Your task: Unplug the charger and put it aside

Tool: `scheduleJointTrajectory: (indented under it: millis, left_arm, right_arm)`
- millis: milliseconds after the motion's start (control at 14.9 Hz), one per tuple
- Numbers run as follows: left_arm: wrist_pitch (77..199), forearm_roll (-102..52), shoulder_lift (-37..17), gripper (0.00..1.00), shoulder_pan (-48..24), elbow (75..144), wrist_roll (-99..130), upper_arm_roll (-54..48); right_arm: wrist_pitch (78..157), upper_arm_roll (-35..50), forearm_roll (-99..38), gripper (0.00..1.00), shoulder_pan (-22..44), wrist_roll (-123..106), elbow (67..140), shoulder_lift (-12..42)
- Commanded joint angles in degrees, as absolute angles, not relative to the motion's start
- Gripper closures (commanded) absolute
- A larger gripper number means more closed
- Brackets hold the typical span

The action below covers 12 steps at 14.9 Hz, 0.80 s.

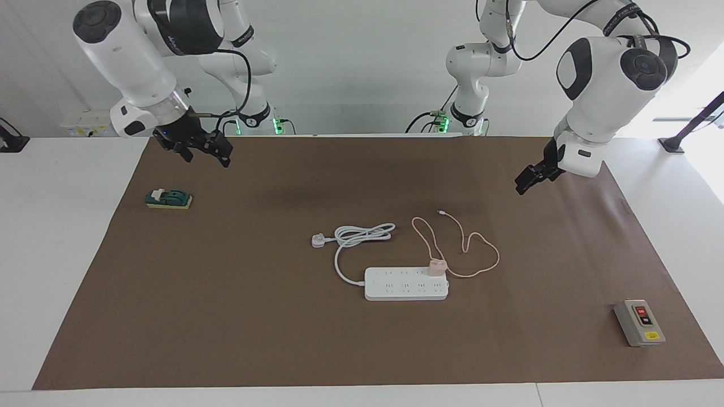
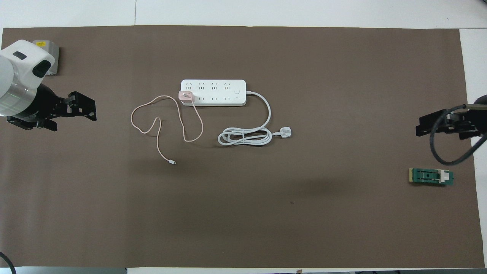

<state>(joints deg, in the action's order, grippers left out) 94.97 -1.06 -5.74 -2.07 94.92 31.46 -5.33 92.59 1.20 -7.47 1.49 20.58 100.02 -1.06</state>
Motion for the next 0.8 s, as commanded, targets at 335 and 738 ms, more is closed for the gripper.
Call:
scheduleJointTrajectory:
  millis: [335, 738]
  left_arm:
    - [104.14, -2.36, -12.29, 0.00, -6.59, 90.99, 76.40, -5.01]
    - [108.45, -3.43, -18.88, 0.00, -11.06, 88.16, 96.92, -5.01]
  right_arm:
    - [107.90, 1.49, -24.33, 0.00, 8.96, 55.50, 100.28, 10.71]
    - [116.44, 1.49, -41.47, 0.00, 13.87, 71.60, 92.57, 23.97]
